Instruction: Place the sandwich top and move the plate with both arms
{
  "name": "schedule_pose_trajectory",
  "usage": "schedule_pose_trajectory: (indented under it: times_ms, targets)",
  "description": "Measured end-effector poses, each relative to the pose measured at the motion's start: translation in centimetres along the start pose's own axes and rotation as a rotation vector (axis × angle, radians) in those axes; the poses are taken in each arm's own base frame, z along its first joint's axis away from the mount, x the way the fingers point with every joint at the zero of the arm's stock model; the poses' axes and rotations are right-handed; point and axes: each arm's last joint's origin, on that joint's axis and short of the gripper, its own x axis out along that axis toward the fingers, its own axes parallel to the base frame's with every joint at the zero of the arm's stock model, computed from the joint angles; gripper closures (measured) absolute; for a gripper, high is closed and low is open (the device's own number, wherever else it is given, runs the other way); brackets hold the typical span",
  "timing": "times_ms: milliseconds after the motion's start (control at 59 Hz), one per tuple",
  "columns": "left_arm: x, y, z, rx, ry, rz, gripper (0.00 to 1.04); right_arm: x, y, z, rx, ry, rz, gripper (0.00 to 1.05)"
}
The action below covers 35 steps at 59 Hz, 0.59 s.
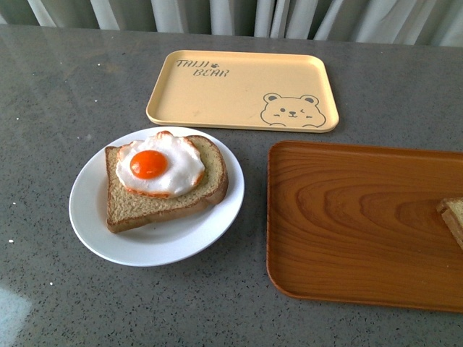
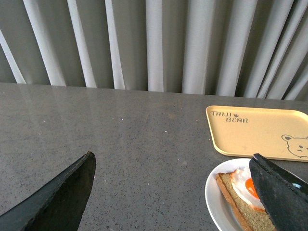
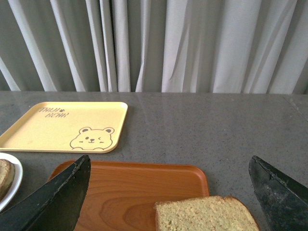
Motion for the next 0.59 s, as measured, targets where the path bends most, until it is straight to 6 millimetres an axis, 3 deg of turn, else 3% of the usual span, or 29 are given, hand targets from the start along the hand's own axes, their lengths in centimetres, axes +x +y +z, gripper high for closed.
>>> schedule_pose_trajectory:
  times_ms: [594]
  targets:
    - [0.0, 0.0, 0.0, 0.0, 0.0, 0.0, 0.09, 0.0, 0.0, 0.0, 0.0, 0.0, 0.0, 0.09]
